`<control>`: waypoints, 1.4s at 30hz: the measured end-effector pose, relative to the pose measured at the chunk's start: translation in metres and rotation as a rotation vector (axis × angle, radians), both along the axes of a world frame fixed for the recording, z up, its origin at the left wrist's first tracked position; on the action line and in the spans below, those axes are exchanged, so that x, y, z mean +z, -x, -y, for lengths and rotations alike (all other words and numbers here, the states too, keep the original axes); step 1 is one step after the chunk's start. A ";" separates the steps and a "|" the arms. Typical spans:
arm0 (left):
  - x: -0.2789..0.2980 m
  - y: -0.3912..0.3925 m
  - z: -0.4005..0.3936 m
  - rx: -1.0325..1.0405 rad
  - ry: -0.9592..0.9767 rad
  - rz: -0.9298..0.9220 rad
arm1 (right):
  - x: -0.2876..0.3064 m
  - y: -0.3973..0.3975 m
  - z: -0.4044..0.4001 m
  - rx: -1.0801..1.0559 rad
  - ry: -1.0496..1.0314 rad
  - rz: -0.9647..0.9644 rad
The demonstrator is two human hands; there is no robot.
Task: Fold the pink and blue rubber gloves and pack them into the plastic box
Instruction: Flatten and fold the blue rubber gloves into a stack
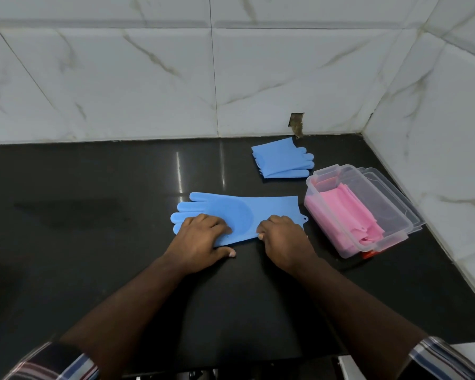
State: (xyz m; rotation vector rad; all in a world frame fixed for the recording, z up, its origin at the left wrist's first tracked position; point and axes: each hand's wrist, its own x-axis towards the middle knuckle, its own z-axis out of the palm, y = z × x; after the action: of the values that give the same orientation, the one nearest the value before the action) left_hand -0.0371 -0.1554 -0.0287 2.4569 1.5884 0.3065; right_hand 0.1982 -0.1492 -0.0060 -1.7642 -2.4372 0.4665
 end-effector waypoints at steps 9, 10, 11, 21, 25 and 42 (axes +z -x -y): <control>0.006 -0.005 0.023 -0.103 -0.139 -0.015 | 0.000 -0.020 0.019 0.137 0.011 0.042; 0.006 -0.004 0.028 -0.121 -0.154 -0.011 | -0.002 -0.023 0.022 0.156 0.009 0.046; 0.006 -0.003 0.034 -0.136 -0.162 -0.010 | -0.003 -0.025 0.026 0.178 0.005 0.049; 0.008 0.000 0.064 0.008 -0.194 0.027 | -0.009 -0.020 0.044 0.093 -0.042 -0.198; 0.003 -0.016 0.050 0.175 -0.182 0.022 | -0.014 0.003 0.033 0.009 -0.090 -0.201; -0.011 -0.027 0.041 0.272 0.060 -0.137 | -0.034 0.022 0.027 -0.034 -0.065 -0.214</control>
State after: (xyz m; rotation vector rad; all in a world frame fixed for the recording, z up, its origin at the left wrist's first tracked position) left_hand -0.0105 -0.1963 -0.0396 2.2599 1.9626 0.1300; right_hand 0.1759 -0.1761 -0.0395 -1.6350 -2.2478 0.5366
